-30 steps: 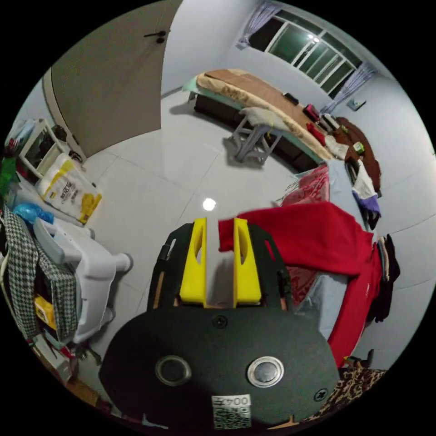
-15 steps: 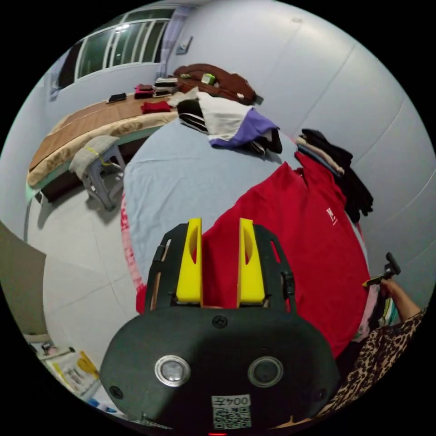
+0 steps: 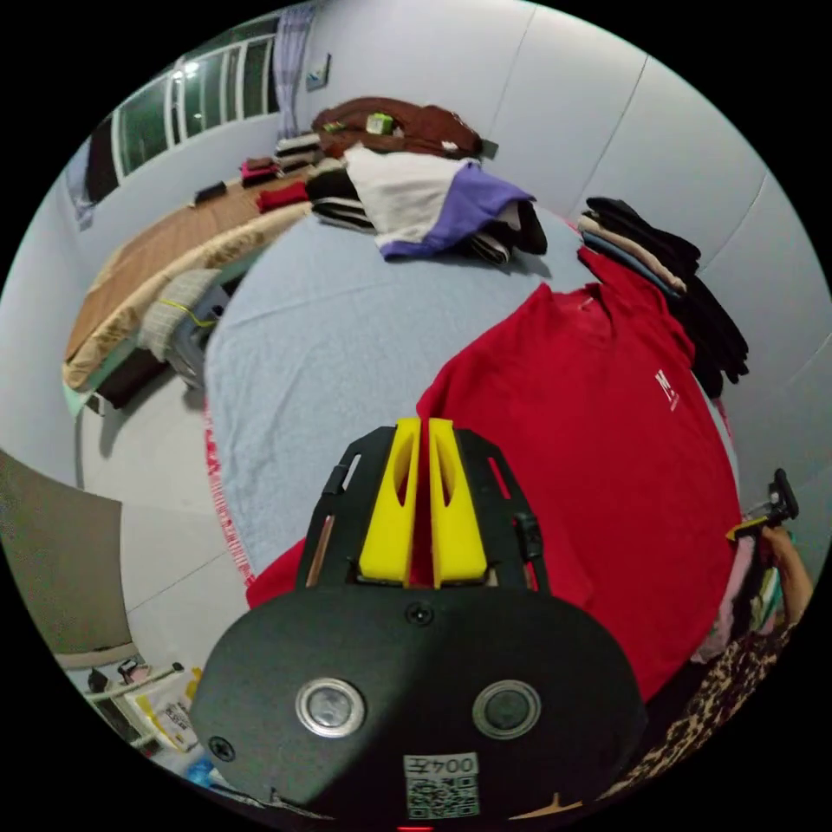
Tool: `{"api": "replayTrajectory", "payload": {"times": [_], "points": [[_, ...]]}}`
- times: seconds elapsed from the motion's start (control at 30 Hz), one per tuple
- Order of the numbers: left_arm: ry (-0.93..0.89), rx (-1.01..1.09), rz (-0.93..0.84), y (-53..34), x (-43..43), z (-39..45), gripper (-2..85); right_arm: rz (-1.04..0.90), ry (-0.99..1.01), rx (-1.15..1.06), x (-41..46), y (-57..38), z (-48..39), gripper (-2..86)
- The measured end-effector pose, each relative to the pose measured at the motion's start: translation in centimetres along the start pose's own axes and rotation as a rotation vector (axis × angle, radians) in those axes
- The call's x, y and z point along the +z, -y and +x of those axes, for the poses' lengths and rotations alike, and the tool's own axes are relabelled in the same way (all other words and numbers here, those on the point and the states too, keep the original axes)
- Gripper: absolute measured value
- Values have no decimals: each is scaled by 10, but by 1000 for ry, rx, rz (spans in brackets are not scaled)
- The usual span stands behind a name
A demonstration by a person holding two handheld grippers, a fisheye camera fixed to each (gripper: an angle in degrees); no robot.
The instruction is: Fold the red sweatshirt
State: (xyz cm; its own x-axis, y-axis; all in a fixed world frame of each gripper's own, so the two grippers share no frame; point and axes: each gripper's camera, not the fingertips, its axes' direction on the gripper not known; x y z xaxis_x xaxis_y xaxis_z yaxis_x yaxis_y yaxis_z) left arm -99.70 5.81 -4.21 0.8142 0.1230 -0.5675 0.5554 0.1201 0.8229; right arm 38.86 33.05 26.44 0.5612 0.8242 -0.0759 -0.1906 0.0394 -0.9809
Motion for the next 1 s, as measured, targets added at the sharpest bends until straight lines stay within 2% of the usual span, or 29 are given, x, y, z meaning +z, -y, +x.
{"api": "replayTrajectory", "payload": {"times": [0.1, 0.27, 0.37, 0.47, 0.53, 0.6, 0.7, 0.77, 0.87, 1.0], "points": [[49, -24, -60, -18, 43, 1, 28, -8, 10, 1, -3, -2, 2, 62], [-99, -172, -75, -32, 82, -27, 42, -8, 19, 4, -9, -7, 3, 62], [-76, -191, -52, -43, 81, -36, 64, -6, 13, -6, -12, -12, 2, 62], [-52, -93, 36, -58, 61, -7, 71, -5, 7, -16, -16, -17, 2, 62], [-121, -4, 53, -76, 57, 30, 74, -5, 0, -20, -17, -20, 1, 62], [-230, 65, 22, -109, 73, 77, 76, -7, -15, -29, -20, -24, -1, 62], [-273, 62, -103, -146, 126, 109, 88, -11, -22, -37, -23, -30, 0, 63], [-265, 24, -129, -163, 154, 112, 95, -11, -19, -40, -24, -34, 2, 63], [-139, 113, -65, -182, 171, 120, 83, -2, -17, -44, -27, -44, 5, 62], [-184, 117, -66, -194, 195, 112, 73, 18, -20, -50, -29, -59, 9, 63]]}}
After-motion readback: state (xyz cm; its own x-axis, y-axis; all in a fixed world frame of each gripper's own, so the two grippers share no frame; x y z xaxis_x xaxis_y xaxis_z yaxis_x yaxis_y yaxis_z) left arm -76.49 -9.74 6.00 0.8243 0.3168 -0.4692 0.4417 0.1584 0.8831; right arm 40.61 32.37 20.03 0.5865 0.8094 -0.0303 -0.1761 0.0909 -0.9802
